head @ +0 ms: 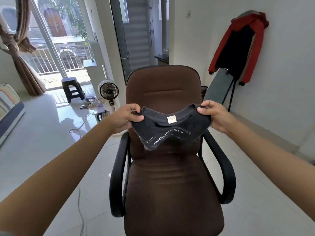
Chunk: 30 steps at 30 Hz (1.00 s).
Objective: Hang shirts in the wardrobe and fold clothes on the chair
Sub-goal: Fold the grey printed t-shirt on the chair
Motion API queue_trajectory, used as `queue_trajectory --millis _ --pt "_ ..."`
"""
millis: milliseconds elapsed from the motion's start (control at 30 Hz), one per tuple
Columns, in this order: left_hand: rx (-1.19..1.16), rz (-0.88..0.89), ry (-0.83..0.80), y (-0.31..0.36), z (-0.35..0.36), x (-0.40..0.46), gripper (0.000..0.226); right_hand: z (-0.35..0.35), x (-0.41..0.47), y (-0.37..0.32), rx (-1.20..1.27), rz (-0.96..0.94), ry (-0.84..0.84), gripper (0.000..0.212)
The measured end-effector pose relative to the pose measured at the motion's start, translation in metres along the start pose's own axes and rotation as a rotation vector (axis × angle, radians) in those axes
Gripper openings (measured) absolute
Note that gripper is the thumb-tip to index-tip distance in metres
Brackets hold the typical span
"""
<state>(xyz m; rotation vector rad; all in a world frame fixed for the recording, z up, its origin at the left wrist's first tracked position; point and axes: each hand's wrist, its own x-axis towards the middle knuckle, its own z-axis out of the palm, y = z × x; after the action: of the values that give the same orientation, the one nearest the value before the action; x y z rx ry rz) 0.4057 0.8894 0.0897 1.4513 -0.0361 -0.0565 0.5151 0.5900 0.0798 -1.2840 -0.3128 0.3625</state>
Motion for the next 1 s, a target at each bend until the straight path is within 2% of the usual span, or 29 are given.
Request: queue_trajectory --millis 167,333,467,700,1000 --pt "0.051 -0.217 -0.069 -0.083 0.014 -0.067 0.028 -0.014 -0.080 0.082 -0.028 0.238 -0.049 0.022" --pt "0.052 -0.508 -0.157 -0.170 0.031 -0.141 0.032 -0.025 -0.165 0.167 -0.098 0.516 -0.109 0.023" --pt "0.043 -0.662 -0.181 -0.216 0.038 -0.175 0.032 -0.026 -0.205 0.208 -0.142 0.655 -0.137 0.019" --pt "0.013 -0.650 -0.014 -0.252 0.031 -0.151 0.029 -0.031 -0.188 0.246 -0.240 0.660 -0.016 0.016" --pt "0.071 -0.621 0.261 -0.296 -0.013 -0.014 0.031 -0.068 -0.050 0.295 -0.181 0.634 0.187 0.021"
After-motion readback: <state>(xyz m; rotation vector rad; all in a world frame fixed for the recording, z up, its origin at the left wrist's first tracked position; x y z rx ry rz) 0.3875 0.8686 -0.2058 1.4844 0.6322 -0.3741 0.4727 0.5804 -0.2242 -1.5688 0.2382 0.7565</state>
